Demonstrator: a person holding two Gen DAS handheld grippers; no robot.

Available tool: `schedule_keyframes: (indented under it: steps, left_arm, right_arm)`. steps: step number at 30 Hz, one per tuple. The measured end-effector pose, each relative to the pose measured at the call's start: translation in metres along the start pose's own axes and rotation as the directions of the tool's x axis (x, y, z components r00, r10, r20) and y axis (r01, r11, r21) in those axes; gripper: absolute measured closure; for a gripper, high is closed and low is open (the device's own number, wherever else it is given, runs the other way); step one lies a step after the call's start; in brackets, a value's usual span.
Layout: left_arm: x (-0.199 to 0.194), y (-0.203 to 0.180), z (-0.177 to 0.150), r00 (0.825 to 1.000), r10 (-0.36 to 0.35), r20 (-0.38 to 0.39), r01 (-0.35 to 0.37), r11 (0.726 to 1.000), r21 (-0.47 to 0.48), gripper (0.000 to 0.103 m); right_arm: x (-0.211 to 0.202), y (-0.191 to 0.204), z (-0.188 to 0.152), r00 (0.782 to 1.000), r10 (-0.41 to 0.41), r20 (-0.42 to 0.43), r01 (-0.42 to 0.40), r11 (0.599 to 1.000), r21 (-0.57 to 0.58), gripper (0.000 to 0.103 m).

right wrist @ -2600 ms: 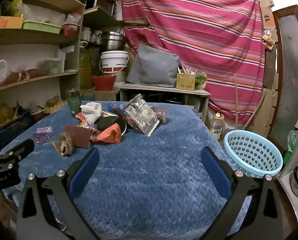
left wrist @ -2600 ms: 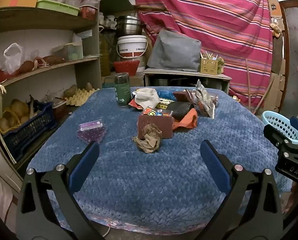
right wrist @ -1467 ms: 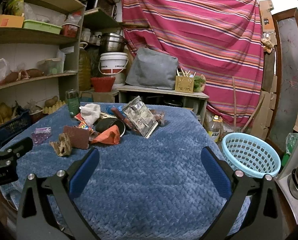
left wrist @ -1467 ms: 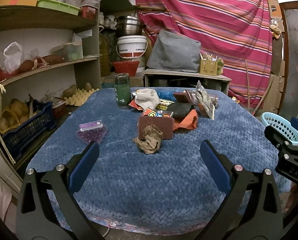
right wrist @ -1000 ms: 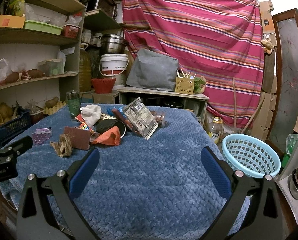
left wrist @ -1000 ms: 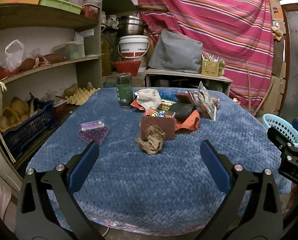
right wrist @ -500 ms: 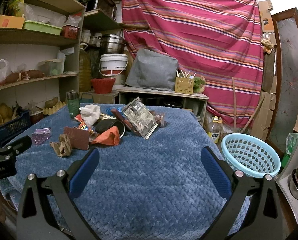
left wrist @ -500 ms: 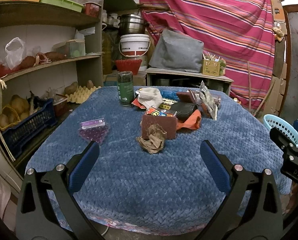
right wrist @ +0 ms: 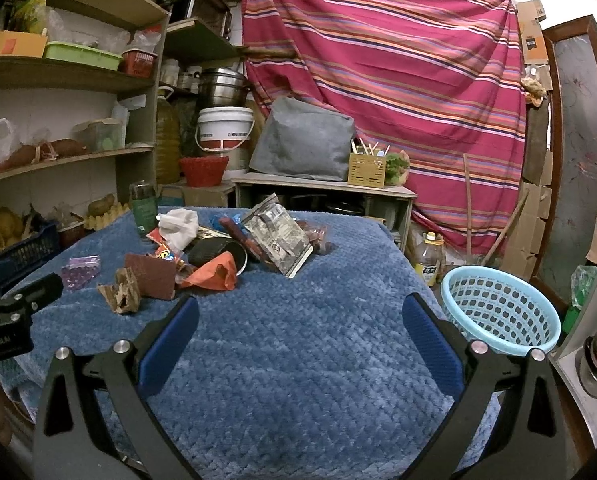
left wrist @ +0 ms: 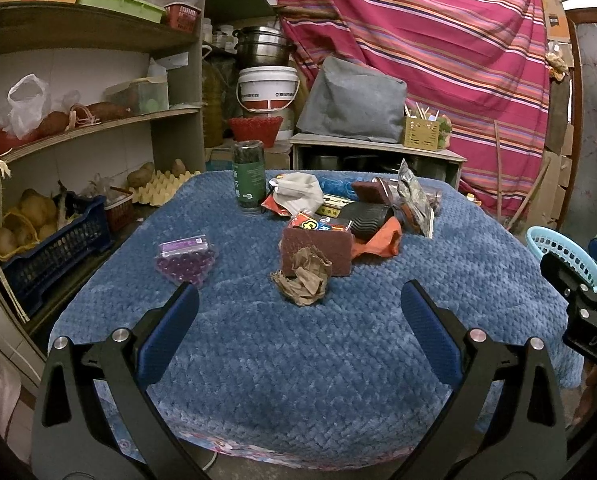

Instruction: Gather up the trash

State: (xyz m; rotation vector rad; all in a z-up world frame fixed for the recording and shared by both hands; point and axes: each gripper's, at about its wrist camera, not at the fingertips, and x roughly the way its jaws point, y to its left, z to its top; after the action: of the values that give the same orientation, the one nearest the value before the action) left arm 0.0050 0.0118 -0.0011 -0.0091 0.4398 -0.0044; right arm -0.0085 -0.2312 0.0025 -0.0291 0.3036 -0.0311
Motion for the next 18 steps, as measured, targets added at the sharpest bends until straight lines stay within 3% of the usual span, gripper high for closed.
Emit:
schedule_keyframes:
  steps: [18]
  left_arm:
    - [0.0005,-0.0016,-0.0010,1.000,0.000,-0.002,0.000,1.000,0.000,0.005]
  right_arm:
    - [0.0009,0.0002,-0.0001,1.000,-0.002,-0.003,0.002,1.000,0.000,0.004]
